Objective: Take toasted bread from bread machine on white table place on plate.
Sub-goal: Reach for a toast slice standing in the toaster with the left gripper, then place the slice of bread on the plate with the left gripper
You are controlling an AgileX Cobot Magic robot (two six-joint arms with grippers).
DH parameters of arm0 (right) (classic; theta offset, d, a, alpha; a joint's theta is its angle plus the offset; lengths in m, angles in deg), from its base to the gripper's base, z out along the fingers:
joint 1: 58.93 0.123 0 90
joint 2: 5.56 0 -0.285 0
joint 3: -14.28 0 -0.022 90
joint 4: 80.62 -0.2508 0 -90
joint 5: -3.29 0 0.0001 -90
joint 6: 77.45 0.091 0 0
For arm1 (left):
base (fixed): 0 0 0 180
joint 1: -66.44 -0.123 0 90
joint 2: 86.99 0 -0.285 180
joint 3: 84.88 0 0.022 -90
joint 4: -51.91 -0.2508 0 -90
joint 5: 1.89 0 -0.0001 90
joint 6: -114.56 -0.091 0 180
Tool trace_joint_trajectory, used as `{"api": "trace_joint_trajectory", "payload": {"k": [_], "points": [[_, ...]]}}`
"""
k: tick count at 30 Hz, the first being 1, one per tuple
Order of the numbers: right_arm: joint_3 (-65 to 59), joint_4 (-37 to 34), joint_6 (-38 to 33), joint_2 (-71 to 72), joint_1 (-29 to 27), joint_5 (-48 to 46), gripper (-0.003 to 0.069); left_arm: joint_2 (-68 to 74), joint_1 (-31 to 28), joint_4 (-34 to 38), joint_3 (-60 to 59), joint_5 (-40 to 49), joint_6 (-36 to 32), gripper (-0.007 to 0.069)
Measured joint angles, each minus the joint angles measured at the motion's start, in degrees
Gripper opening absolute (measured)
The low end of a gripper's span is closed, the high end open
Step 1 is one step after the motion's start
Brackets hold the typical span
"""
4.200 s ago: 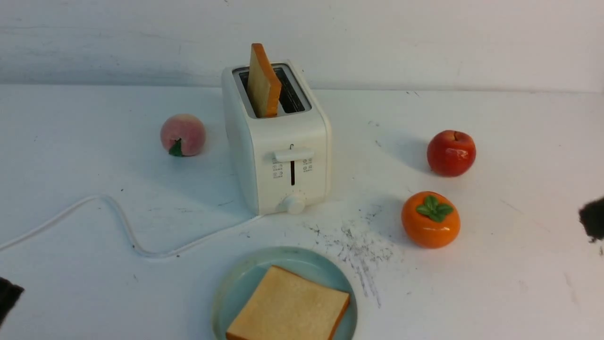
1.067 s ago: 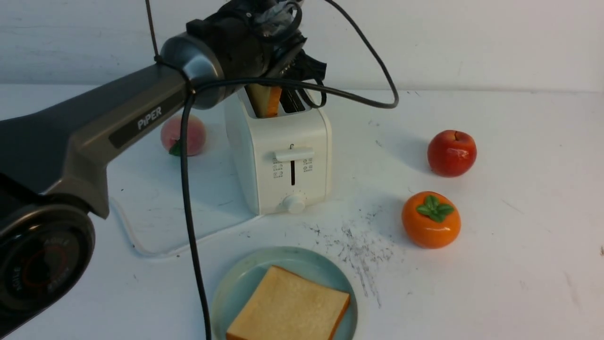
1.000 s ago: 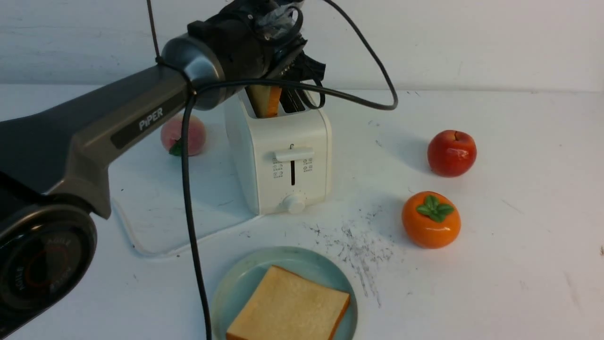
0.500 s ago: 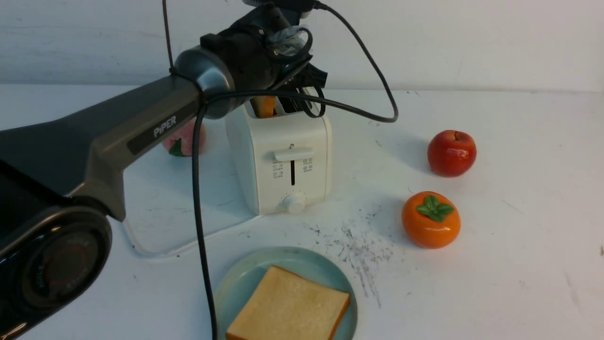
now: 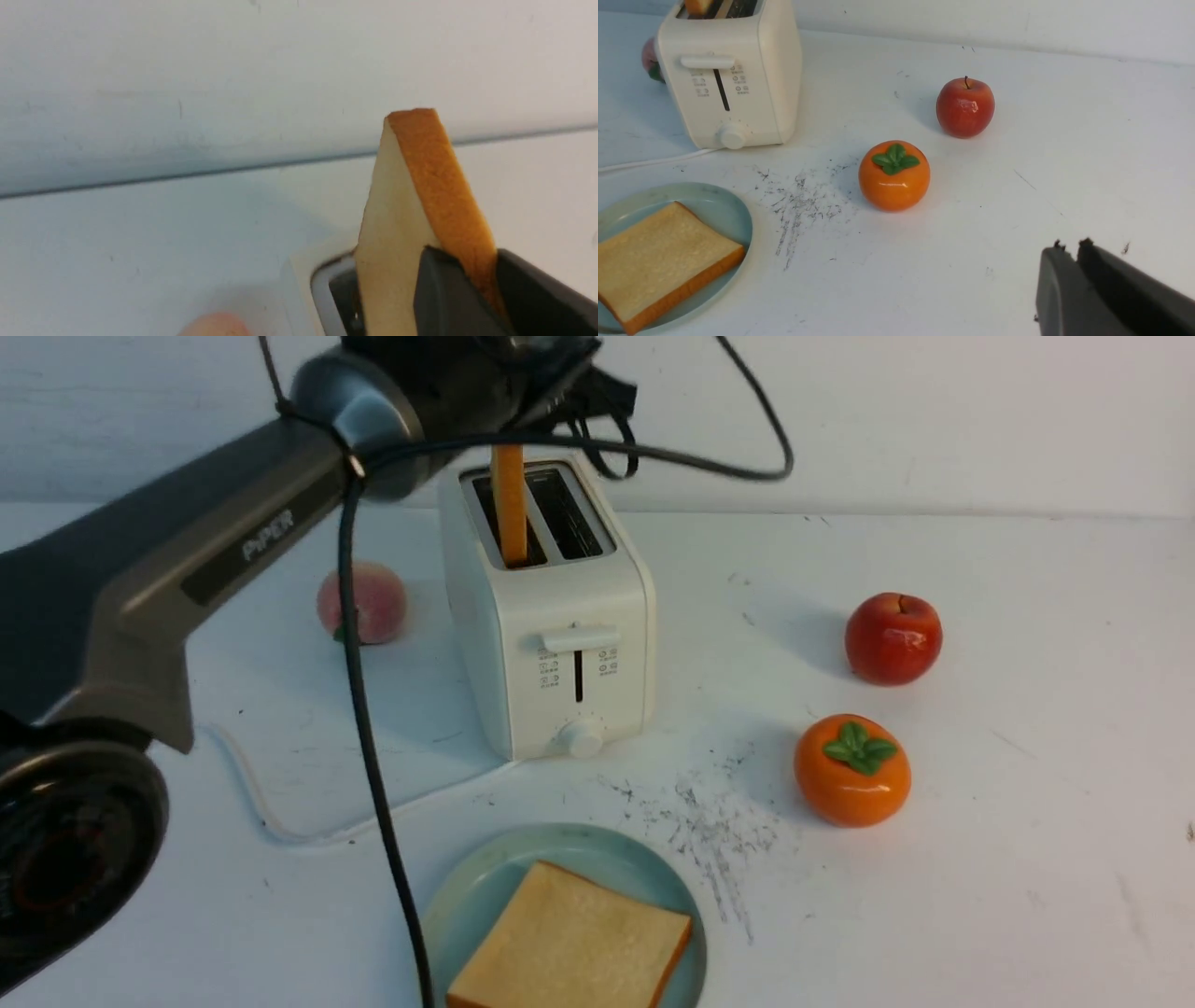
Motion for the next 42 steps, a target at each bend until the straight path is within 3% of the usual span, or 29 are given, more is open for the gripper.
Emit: {"api": "trace_joint_trajectory", "payload": {"k": [7,10,17,20,25,31,34,38,42], "points": [[-0.05,0.0,0.0,0.0,0.0,0.57,0.0054,-7.24,0.0,0.19,2.73,1.05,-1.03,0.0084],[-0.05,0.0,0.0,0.0,0.0,1.06,0.0054,-10.47,0.0,3.34,2.73,5.73,-2.29,0.0084],[-0.05,0.0,0.0,0.0,0.0,3.76,0.0054,-17.62,0.0,19.37,2.78,24.95,-17.0,0.0084],[-0.05,0.0,0.0,0.0,0.0,4.46,0.0054,-19.82,0.0,23.92,1.76,26.63,-20.94,0.0084],[-0.05,0.02,0.0,0.0,0.0,5.04,0.0057,-26.29,0.0,32.58,-8.25,26.63,-24.3,0.0084],[-0.05,0.02,0.0,0.0,0.0,4.98,0.0063,-35.43,0.37,45.73,-33.31,26.58,-24.35,0.0084],[-0.05,0.07,0.0,0.0,0.0,4.98,0.0063,-35.53,2.41,44.77,-43.01,22.84,-24.35,0.0084],[-0.05,0.01,0.0,0.0,0.0,4.98,0.0064,-33.83,6.83,36.14,-49.46,15.58,-21.85,0.0084],[-0.05,-0.04,0.0,0.0,0.0,4.98,0.0069,-29.61,13.45,20.15,-50.37,9.57,-12.76,0.0084]]}}
